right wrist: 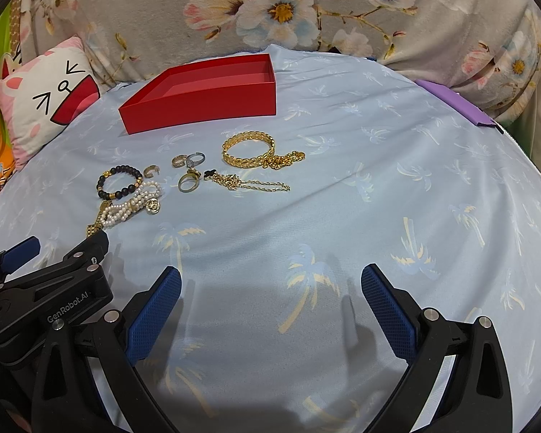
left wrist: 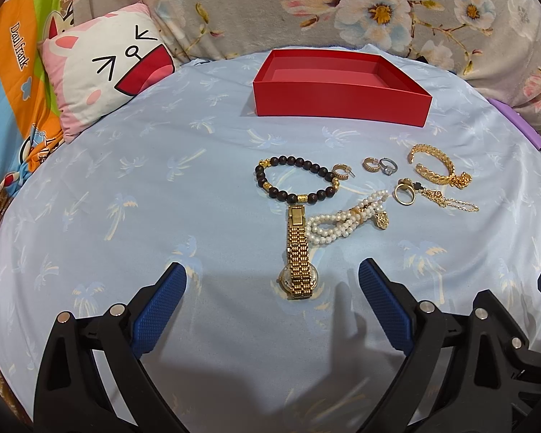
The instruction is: Organize jewelry
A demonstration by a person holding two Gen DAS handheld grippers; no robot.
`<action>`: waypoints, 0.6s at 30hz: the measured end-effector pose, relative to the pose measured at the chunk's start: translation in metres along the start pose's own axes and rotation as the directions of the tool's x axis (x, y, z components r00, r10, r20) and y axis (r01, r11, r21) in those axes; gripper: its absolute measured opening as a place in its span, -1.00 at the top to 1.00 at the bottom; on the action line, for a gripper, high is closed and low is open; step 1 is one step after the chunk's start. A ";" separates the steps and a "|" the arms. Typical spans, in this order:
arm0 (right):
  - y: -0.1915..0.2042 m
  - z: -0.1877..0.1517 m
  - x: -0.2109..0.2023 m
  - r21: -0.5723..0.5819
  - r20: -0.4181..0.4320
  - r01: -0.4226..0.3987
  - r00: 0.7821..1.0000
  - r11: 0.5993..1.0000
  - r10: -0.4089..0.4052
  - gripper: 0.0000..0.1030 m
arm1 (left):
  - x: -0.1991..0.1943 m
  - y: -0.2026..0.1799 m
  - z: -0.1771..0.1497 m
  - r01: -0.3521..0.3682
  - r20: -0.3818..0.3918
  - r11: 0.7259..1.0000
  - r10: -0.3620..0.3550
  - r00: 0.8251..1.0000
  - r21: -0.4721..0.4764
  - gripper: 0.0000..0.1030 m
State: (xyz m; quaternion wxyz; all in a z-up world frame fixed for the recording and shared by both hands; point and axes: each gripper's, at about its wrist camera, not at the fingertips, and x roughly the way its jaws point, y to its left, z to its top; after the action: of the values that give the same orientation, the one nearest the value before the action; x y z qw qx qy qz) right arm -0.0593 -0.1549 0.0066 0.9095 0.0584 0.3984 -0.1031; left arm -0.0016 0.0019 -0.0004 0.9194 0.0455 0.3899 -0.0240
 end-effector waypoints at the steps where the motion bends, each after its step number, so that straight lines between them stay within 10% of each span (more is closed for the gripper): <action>1: 0.000 0.000 0.000 0.000 0.000 0.000 1.000 1.000 0.000 -0.90 | 0.000 0.000 0.000 0.000 0.000 1.000 0.000 1.000 0.000 -0.82; 18: 0.000 0.000 0.000 0.001 0.000 0.001 1.000 1.000 -0.001 -0.90 | -0.001 0.000 -0.001 -0.001 0.001 1.000 0.001 1.000 0.000 -0.82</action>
State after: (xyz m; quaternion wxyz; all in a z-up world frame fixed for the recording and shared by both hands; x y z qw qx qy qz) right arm -0.0591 -0.1547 0.0064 0.9094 0.0588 0.3986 -0.1035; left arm -0.0025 0.0017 -0.0005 0.9197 0.0460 0.3893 -0.0234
